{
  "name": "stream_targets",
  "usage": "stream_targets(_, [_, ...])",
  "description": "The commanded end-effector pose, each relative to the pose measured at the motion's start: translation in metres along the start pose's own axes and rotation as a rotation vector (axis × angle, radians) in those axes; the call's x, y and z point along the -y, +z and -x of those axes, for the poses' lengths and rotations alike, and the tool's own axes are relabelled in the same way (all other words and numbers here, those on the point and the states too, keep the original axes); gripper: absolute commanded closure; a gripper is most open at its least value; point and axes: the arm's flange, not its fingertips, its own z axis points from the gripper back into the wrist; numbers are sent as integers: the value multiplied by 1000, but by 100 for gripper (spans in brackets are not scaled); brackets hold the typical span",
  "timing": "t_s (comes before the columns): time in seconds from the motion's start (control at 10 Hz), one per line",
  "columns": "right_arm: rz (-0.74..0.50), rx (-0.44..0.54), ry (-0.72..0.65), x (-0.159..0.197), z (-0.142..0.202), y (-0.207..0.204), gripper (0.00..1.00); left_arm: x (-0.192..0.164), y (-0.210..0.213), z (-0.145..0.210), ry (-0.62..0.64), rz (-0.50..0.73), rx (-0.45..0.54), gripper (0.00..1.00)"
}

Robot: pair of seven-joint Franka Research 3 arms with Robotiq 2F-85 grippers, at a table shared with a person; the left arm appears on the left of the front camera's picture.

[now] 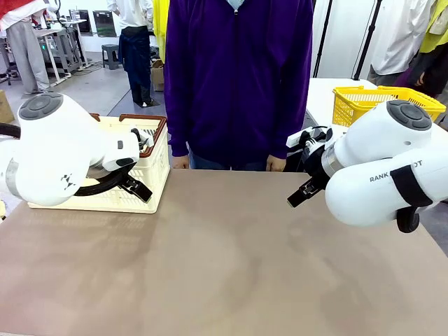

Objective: Place the drinks into the Shopping basket.
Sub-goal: Pick up one drink and place it into the Shopping basket.

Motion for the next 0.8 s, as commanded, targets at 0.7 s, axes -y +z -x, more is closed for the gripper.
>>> stream_targets(0.7, [-187, -160, -64, 1, 9, 2, 0, 5, 8, -1, 12, 172, -264, 0])
